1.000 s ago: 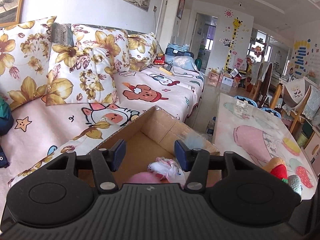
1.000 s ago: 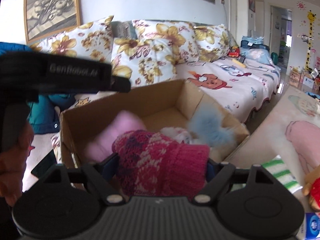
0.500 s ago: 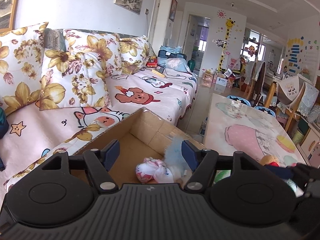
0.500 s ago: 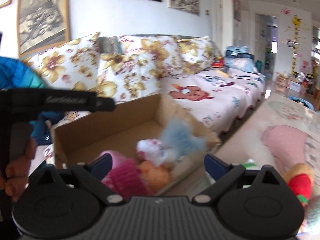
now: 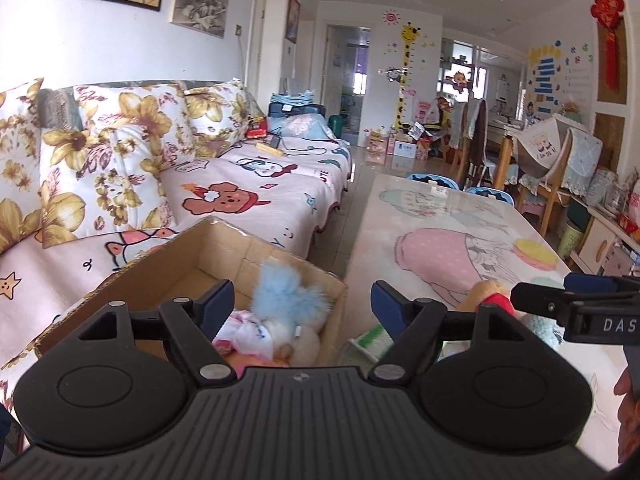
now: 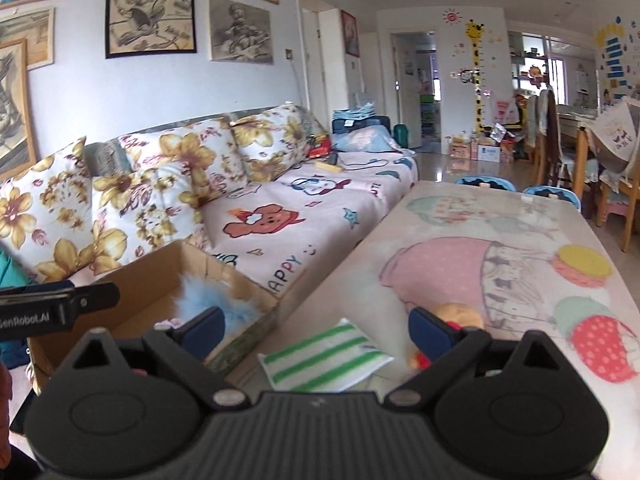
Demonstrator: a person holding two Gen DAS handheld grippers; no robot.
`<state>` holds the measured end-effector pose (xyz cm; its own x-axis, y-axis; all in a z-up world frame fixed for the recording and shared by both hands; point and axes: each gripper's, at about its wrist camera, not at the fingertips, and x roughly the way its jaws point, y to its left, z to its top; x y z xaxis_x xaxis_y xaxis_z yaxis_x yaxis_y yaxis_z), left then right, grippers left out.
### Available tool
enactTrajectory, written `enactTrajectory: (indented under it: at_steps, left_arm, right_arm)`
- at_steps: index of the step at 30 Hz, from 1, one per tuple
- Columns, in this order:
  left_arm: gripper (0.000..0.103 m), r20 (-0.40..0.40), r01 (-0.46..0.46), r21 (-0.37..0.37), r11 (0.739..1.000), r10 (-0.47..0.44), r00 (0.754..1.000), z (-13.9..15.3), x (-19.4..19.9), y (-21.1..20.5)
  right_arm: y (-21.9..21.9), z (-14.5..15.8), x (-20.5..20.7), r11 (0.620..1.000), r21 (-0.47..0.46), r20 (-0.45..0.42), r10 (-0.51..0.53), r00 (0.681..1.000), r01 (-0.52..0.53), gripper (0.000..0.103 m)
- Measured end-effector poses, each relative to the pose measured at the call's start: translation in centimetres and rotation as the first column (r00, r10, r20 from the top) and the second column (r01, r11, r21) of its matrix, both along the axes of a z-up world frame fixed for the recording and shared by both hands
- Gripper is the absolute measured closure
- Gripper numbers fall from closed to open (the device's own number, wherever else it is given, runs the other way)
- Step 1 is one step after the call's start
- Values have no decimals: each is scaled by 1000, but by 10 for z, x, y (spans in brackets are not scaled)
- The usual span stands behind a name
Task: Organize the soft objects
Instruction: 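Move both grippers back to the table toward the tissue box and teal ball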
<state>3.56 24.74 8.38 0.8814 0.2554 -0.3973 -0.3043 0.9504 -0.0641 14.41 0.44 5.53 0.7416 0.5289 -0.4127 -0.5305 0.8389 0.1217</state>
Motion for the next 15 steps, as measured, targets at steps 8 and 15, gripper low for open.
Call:
enactTrajectory:
  at_steps: [8, 15]
  left_arm:
    - [8, -12, 82, 49, 995, -82, 997, -3, 4, -18]
    - [7, -30, 147, 84, 986, -145, 989, -7, 10, -28]
  right_arm:
    - [-35, 1, -4, 998, 1, 8, -57, 998, 57, 5]
    - [-75, 2, -3, 991, 31, 9, -128, 992, 127, 5]
